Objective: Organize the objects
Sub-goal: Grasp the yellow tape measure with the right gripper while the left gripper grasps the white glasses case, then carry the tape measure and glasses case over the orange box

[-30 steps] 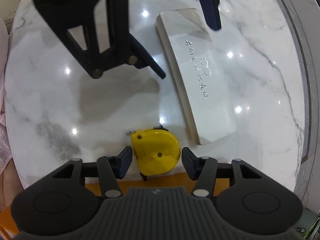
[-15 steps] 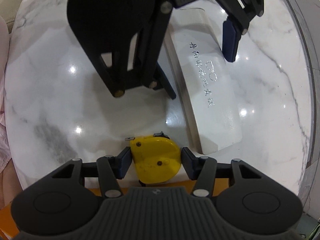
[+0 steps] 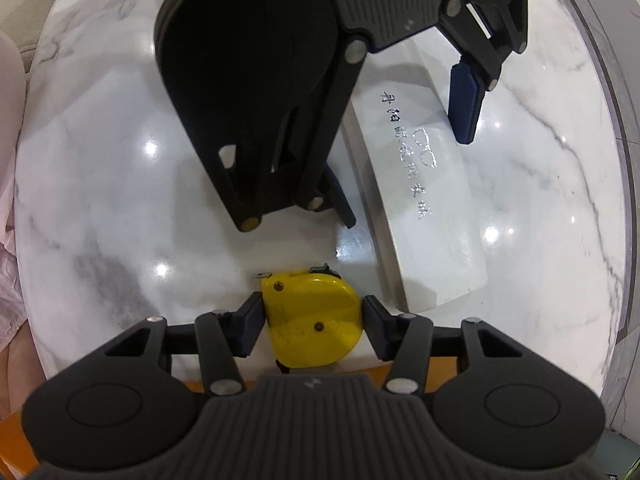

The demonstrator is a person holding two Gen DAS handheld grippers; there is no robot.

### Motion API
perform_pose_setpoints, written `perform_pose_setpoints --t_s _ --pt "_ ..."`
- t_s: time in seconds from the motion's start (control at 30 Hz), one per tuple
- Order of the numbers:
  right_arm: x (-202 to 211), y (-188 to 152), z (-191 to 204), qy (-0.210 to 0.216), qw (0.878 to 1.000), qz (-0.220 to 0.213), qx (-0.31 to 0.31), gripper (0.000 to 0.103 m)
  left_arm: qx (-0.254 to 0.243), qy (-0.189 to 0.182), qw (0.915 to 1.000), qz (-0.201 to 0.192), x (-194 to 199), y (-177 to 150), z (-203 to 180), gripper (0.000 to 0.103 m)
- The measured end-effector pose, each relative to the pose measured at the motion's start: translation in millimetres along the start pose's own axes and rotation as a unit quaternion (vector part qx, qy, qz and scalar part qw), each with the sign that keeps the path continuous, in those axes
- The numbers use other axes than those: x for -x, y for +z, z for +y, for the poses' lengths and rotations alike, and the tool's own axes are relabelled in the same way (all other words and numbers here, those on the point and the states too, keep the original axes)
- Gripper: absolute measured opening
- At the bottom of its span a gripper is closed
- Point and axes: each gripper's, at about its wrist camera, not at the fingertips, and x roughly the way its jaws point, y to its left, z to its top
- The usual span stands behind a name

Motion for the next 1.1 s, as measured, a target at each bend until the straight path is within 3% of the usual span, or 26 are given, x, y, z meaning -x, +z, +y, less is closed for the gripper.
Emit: perform_pose_setpoints --t_s 0.1,0.17,0.5,0.8,0.93,1.1 --pt "1.2 -4.3 -1.3 0.000 1.000 -0.004 -0.012 0.055 0.009 0.005 0.9999 -0.001 0.1 0.4 0.3 0.088" --pt "2.2 -7.4 -2.1 -0.003 1.000 -0.007 -0.013 0.055 0.016 0.014 0.9997 -0.005 1.5 -0.1 1.2 0.081" --pt "7.8 -20.2 2.9 -0.003 1.000 -0.020 -0.022 0.055 0.023 0.020 0.9994 0.015 19.3 -26.8 -18.8 0.076" --pt "38.6 -33.7 25.5 0.002 0.998 -0.057 -0.016 0.055 0.064 0.020 0.9951 0.073 46.0 -62.6 -57.1 0.076" --pt "59.3 -41.5 41.8 -0.002 0.996 -0.083 -0.014 0.055 0.065 0.012 0.9940 0.087 54.4 -73.6 -76.2 0.077" --pt "79.0 -52.3 68.7 -0.010 0.992 -0.115 -0.055 0.055 0.089 0.008 0.9927 0.081 60.6 -79.5 -93.3 0.080"
